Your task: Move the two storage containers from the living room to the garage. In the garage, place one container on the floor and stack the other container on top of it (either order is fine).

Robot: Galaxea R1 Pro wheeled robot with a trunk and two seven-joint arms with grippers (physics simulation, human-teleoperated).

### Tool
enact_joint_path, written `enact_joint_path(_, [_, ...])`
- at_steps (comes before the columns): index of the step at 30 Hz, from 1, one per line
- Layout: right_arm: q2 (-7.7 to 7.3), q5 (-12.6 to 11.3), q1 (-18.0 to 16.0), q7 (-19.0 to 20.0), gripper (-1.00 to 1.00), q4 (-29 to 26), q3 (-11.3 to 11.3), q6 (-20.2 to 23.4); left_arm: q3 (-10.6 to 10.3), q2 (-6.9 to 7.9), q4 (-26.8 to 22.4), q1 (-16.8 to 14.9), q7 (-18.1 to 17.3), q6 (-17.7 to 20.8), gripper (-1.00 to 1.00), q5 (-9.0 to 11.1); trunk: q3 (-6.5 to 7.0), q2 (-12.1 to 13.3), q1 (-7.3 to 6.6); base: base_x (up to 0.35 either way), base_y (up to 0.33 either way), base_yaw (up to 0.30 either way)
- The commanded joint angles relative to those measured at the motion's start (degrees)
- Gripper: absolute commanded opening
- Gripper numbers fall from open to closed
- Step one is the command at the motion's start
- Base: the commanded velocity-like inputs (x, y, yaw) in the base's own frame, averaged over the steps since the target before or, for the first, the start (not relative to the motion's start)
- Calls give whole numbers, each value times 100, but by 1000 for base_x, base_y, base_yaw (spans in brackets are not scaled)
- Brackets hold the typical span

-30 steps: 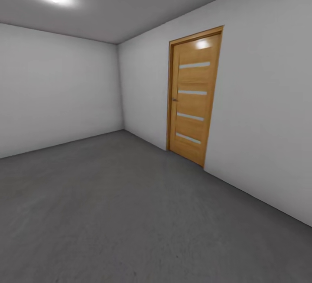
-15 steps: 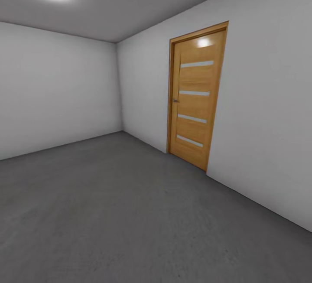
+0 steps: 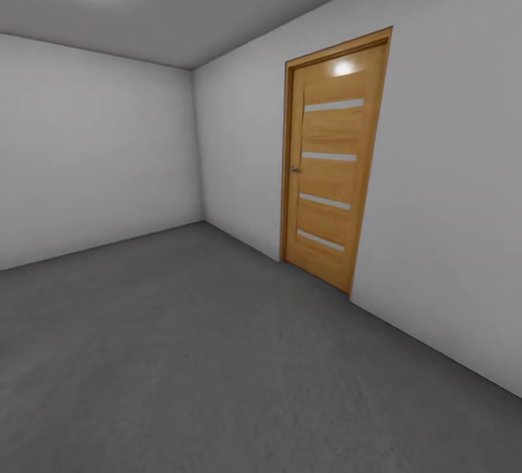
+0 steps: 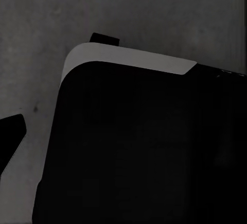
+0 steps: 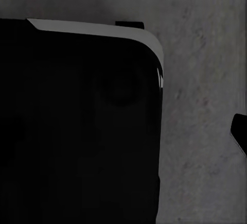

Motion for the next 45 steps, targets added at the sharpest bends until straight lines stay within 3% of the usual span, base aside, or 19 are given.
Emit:
enact_joint_path(1, [-1, 9, -1, -1, 100, 0, 5, -17, 35, -2, -2, -1, 1, -9, 100, 17, -5, -2, 3, 324, 0, 0])
enact_joint_path(27, [4, 18, -1, -1, 100, -3, 5, -46, 44, 44, -2, -1, -6, -14, 100, 24, -5, -2, 3, 324, 0, 0])
enact_joint_path(30, [4, 90, -1, -4, 100, -2, 5, -48, 44, 44, -2, -1, -6, -14, 100, 24, -5, -2, 3, 324, 0, 0])
enact_joint_path(36, [32, 508, -1, -9, 100, -1, -25, -67, 44, 46, -2, -1, -6, -14, 100, 24, -5, -2, 3, 324, 0, 0])
enact_joint_path(45, [5, 649, -1, -10, 100, 3, -22, -67, 44, 44, -2, -1, -3, -14, 100, 24, -5, -2, 3, 324, 0, 0])
